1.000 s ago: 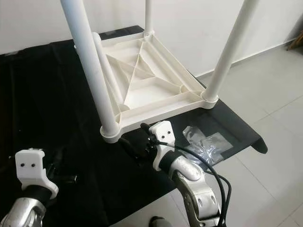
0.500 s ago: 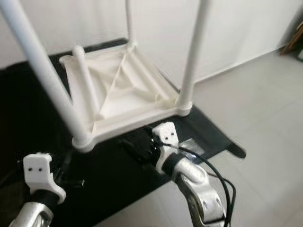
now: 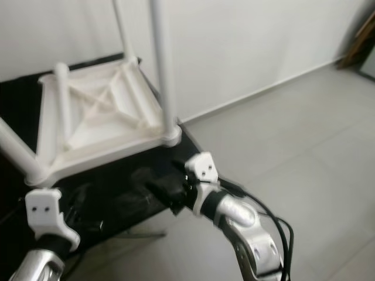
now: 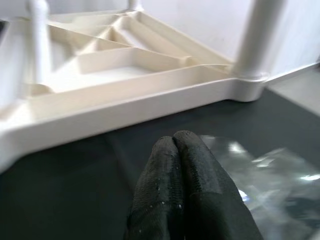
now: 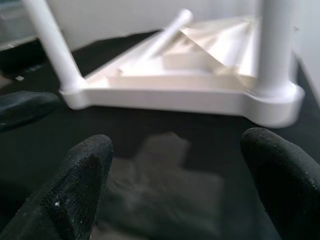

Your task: Building children table

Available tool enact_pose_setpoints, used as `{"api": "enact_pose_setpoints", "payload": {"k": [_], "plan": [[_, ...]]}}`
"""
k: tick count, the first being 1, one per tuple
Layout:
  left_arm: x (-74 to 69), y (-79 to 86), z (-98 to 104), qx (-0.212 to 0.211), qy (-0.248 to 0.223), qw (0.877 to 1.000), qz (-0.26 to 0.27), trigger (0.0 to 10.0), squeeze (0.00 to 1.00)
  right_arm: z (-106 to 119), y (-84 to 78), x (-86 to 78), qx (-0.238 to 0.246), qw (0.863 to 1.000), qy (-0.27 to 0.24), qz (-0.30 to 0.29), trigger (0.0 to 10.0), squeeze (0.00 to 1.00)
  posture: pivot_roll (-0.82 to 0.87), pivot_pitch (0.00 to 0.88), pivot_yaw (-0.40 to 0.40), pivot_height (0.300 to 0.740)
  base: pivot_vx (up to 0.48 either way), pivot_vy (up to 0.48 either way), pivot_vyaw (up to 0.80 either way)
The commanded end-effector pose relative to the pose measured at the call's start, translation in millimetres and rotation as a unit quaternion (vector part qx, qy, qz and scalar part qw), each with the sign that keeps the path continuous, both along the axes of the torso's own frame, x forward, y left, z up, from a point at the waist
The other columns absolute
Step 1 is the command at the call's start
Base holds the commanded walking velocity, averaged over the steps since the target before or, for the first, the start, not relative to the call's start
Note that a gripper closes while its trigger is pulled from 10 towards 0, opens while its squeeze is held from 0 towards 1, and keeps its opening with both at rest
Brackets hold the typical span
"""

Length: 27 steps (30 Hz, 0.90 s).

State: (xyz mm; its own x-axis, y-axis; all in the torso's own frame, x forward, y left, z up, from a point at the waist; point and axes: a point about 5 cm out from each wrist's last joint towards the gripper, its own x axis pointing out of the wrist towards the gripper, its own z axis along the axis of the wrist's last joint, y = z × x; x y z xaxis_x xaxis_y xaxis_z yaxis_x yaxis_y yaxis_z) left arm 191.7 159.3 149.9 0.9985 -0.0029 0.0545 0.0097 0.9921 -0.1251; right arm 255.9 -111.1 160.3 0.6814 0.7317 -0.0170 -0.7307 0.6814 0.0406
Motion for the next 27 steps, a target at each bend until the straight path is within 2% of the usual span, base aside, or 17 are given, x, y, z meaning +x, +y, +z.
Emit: {"api": "enact_pose_setpoints", "payload": {"k": [1,6,27], "plan": [[-0.5,9.8,-6.7,0.004,0.02,0.999,0.028,10.0,0.0,-4.3,-0.1,3.4,-0.011,1.0,0.008,-0.019,10.0,0.0,-0.08,0.188,0.012,0.74,0.0,0.0,0.0],[1.9,14.0,-8.2,-0.009,0.024,0.999,0.044,10.0,0.0,-5.3,-6.7,10.4,-0.018,0.998,0.01,-0.053,10.0,0.0,-0.08,0.188,0.012,0.74,0.0,0.0,0.0],[5.3,14.7,-9.4,-0.005,0.023,0.999,0.039,10.0,0.0,-10.5,-9.9,14.1,-0.02,0.998,0.021,-0.063,10.0,0.0,-0.09,0.182,0.013,0.74,0.0,0.0,0.79]]}}
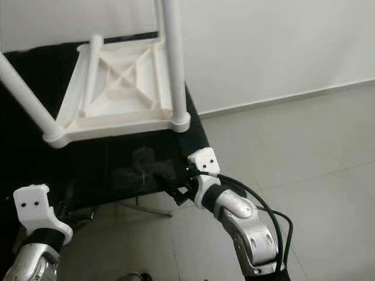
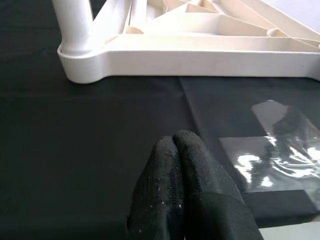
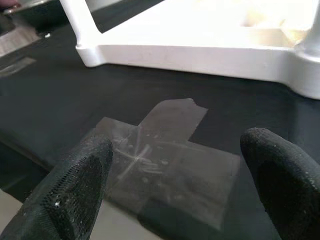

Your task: Building children table

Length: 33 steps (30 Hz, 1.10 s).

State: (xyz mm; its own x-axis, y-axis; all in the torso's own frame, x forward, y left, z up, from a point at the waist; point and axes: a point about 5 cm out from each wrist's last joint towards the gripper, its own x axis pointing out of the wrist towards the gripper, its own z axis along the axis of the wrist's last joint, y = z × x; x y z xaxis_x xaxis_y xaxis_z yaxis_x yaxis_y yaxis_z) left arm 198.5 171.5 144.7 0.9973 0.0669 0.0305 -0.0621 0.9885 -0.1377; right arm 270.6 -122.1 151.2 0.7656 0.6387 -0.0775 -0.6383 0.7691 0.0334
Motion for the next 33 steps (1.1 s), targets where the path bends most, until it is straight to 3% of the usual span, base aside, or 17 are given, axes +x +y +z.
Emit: {"api": "enact_pose_setpoints", "payload": {"k": [1,16,21,24,33], "plan": [[-1.5,2.5,-4.3,0.001,0.011,1.0,0.004,10.0,0.0,-1.4,1.0,-0.4,0.004,1.0,0.001,-0.002,10.0,0.0,-0.09,0.182,0.013,0.74,0.0,0.0,0.0],[-0.7,1.8,-5.2,0.002,0.01,1.0,-0.005,10.0,0.0,-2.6,3.7,-0.5,0.003,1.0,0.001,0.003,10.0,0.0,-0.08,0.172,0.018,0.74,0.0,0.0,0.0],[-0.5,0.3,-3.7,0.013,0.008,1.0,-0.021,10.0,0.0,-2.3,-5.2,3.8,0.02,0.999,0.005,-0.039,10.0,0.0,-0.07,0.168,0.017,0.74,0.0,-0.094,0.0],[-1.1,-1.6,-3.2,0.001,0.006,1.0,-0.028,10.0,0.0,-1.4,-10.1,6.4,0.018,0.998,0.003,-0.052,10.0,0.0,-0.07,0.17,0.016,0.74,0.0,-0.472,0.0],[0.7,2.6,-2.1,-0.019,0.0,1.0,-0.004,10.0,0.0,1.7,-10.8,8.0,0.014,0.998,-0.008,-0.056,10.0,0.0,-0.07,0.177,0.013,0.74,0.0,0.0,0.0]]}}
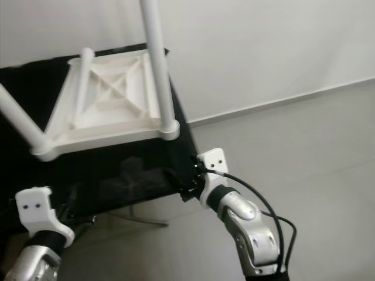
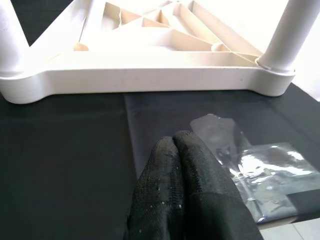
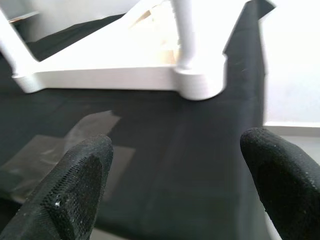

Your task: Building children table

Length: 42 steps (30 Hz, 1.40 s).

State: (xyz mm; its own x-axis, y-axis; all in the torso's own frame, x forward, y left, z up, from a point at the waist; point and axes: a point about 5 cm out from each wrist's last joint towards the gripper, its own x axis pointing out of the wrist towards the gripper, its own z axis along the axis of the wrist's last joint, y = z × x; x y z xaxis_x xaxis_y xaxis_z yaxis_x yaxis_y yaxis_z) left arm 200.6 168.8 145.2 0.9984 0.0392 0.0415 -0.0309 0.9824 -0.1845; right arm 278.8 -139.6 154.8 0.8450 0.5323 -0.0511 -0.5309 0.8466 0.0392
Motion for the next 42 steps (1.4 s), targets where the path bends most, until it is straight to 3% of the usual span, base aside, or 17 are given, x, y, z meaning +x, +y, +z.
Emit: {"api": "enact_pose_setpoints", "payload": {"k": [1,35,42], "plan": [[-1.2,5.2,-2.6,0.005,0.007,1.0,0.01,10.0,0.0,-1.4,6.7,0.7,0.002,1.0,-0.001,0.009,10.0,0.0,-0.07,0.177,0.012,0.74,0.0,0.0,0.0],[2.6,10.1,-5.2,0.008,0.016,1.0,0.025,10.0,0.0,-1.6,16.1,1.2,-0.001,1.0,-0.009,0.028,10.0,0.0,-0.09,0.178,0.009,0.74,0.0,0.028,0.0],[2.8,9.9,-4.3,0.009,0.013,0.999,0.028,10.0,0.0,4.4,0.6,13.9,-0.016,1.0,-0.024,-0.006,10.0,0.0,-0.09,0.177,0.008,0.74,0.0,0.0,0.0]]}}
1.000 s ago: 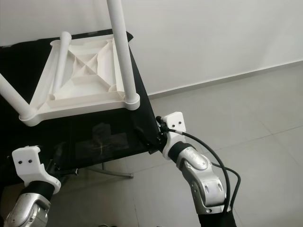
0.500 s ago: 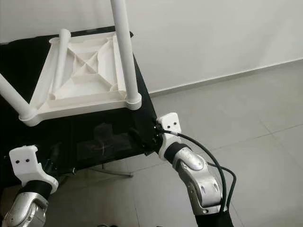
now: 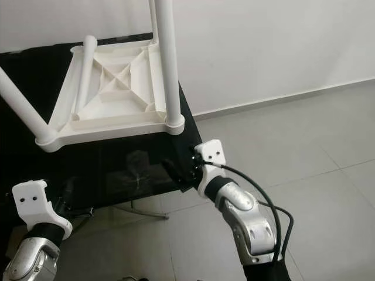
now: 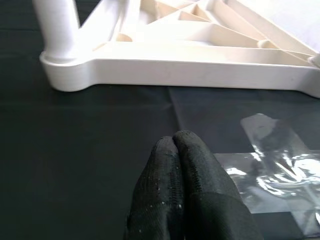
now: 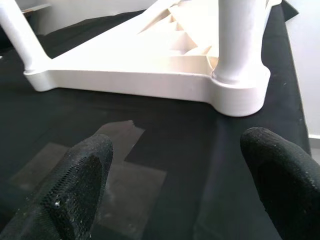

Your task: Building children table

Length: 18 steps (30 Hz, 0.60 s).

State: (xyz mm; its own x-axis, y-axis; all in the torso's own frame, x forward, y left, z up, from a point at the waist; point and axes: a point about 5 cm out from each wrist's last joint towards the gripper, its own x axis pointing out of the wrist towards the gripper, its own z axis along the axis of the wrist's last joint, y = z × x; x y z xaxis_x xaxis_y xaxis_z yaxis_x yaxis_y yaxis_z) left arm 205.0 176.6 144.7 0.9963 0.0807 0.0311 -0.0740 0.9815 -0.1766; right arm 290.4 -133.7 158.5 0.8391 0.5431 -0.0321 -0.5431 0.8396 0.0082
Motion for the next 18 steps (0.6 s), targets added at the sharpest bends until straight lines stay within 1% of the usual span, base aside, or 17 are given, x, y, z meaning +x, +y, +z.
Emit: {"api": "enact_pose_setpoints", "payload": {"k": [1,2,3,5,6,8,9,11,12,14,15,16,18], "plan": [[-1.6,2.2,-3.6,0.006,0.007,1.0,0.007,10.0,0.0,2.5,-10.4,6.0,-0.012,1.0,-0.011,-0.025,10.0,0.0,-0.09,0.177,0.008,0.74,0.0,0.0,0.0],[-1.6,2.4,-3.5,0.006,0.006,1.0,0.007,10.0,0.0,3.9,-16.5,10.1,-0.019,0.999,-0.015,-0.041,10.0,0.0,-0.09,0.177,0.008,0.74,0.0,0.0,0.0],[-1.6,2.4,-3.5,0.006,0.006,1.0,0.007,10.0,0.0,3.9,-16.5,10.1,-0.019,0.999,-0.015,-0.041,10.0,0.0,-0.09,0.177,0.008,0.74,0.0,0.0,0.0],[-1.7,2.9,-2.7,0.008,0.005,1.0,0.008,10.0,0.0,6.7,-29.9,19.0,-0.038,0.996,-0.023,-0.08,10.0,0.0,-0.09,0.18,0.009,0.74,0.0,0.0,0.0],[-1.7,2.9,-2.7,0.008,0.005,1.0,0.008,10.0,0.0,6.7,-29.9,19.0,-0.038,0.996,-0.023,-0.08,10.0,0.0,-0.09,0.18,0.009,0.74,0.0,0.0,0.0],[-1.5,3.6,-1.6,0.009,0.003,1.0,0.01,10.0,0.0,11.9,-44.6,31.2,-0.062,0.99,-0.033,-0.123,10.0,0.0,-0.08,0.183,0.014,0.74,0.0,0.0,0.0],[-1.5,3.6,-1.6,0.009,0.003,1.0,0.01,10.0,0.0,11.9,-44.6,31.2,-0.062,0.99,-0.033,-0.123,10.0,0.0,-0.08,0.183,0.014,0.74,0.0,0.0,0.0],[-1.1,4.1,-0.6,0.012,0.002,1.0,0.011,10.0,0.0,16.9,-53.8,42.4,-0.087,0.983,-0.043,-0.157,10.0,0.0,-0.07,0.185,0.012,0.74,0.0,0.0,0.0],[-1.1,4.1,-0.6,0.012,0.002,1.0,0.011,10.0,0.0,16.9,-53.8,42.4,-0.087,0.983,-0.043,-0.157,10.0,0.0,-0.07,0.185,0.012,0.74,0.0,0.0,0.0],[-1.5,6.1,0.4,0.015,0.001,1.0,0.015,10.0,0.0,23.3,-57.8,55.5,-0.106,0.976,-0.049,-0.186,10.0,0.0,-0.06,0.194,0.013,0.74,0.0,0.0,0.0],[-1.9,7.0,0.6,0.016,0.001,1.0,0.017,10.0,0.0,25.6,-58.7,59.8,-0.109,0.974,-0.051,-0.193,10.0,0.0,-0.06,0.193,0.014,0.74,0.0,0.0,0.0],[-1.9,7.0,0.6,0.016,0.001,1.0,0.017,10.0,0.0,25.6,-58.7,59.8,-0.109,0.974,-0.051,-0.193,10.0,0.0,-0.06,0.193,0.014,0.74,0.0,0.0,0.0],[-2.9,7.6,2.4,0.022,0.0,1.0,0.018,10.0,0.0,31.6,-63.5,69.3,-0.117,0.969,-0.049,-0.21,10.0,0.0,-0.04,0.2,0.012,0.74,0.0,0.0,0.0]]}}
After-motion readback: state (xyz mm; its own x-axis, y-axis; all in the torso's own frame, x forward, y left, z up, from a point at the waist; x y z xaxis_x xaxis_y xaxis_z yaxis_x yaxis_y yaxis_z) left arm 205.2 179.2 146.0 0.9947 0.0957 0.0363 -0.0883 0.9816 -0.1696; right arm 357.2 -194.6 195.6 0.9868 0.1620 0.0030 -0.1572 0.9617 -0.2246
